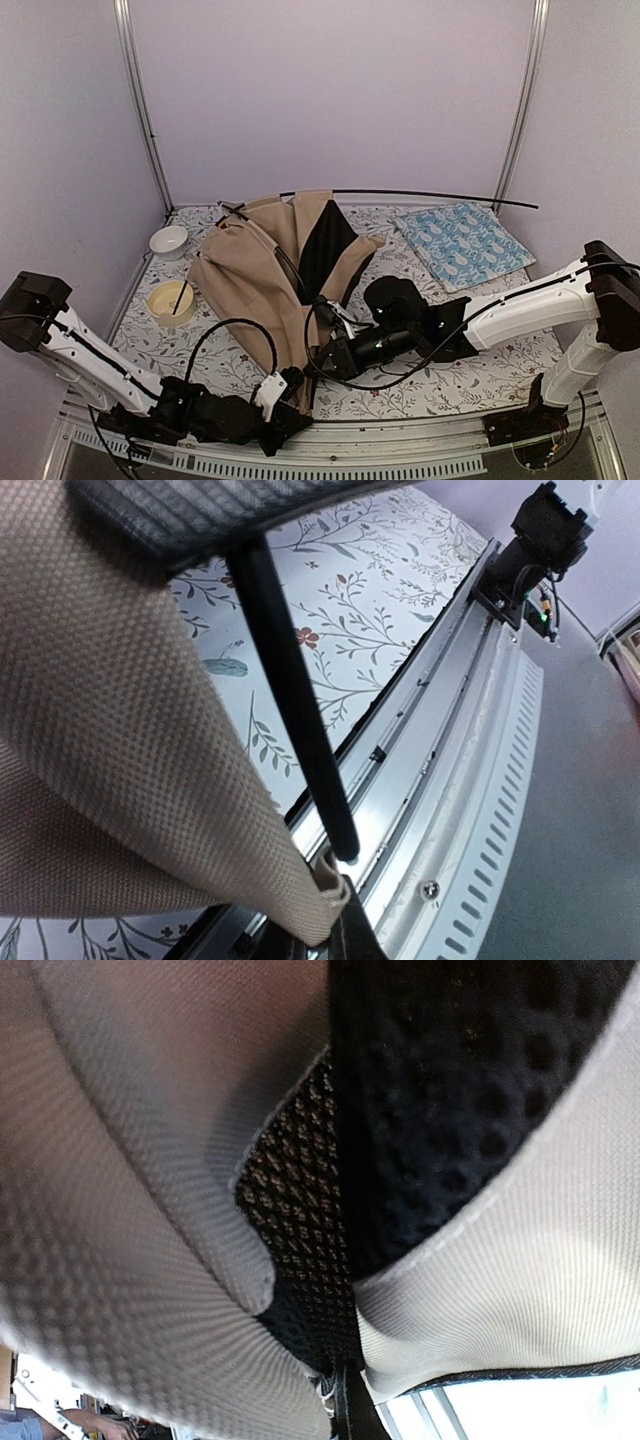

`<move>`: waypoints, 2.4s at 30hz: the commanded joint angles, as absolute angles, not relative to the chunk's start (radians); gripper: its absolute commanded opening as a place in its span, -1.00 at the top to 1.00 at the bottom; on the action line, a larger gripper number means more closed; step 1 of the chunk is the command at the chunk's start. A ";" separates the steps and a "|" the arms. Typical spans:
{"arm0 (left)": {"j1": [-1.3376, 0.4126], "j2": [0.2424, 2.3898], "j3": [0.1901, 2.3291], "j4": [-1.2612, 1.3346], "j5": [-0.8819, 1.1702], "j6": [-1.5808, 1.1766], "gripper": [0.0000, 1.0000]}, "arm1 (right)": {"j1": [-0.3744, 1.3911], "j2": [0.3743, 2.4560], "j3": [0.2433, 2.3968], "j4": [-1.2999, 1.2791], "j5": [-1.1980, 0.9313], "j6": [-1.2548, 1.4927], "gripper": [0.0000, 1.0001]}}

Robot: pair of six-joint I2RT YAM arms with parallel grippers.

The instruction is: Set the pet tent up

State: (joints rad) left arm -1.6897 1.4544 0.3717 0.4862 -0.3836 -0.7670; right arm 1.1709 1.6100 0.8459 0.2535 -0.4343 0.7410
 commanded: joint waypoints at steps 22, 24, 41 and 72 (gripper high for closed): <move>-1.807 1.395 0.361 0.388 -0.087 -0.736 1.00 | 1.095 1.633 0.919 0.626 -0.207 0.835 1.00; -1.804 1.368 0.347 0.398 -0.095 -0.742 1.00 | 1.107 1.645 0.925 0.627 -0.221 0.828 1.00; -1.727 1.285 0.303 0.341 -0.115 -0.801 1.00 | 1.165 1.664 0.907 0.596 -0.347 0.821 1.00; -1.746 1.383 0.328 0.415 0.001 -0.762 1.00 | 1.113 1.615 0.890 0.583 -0.192 0.827 1.00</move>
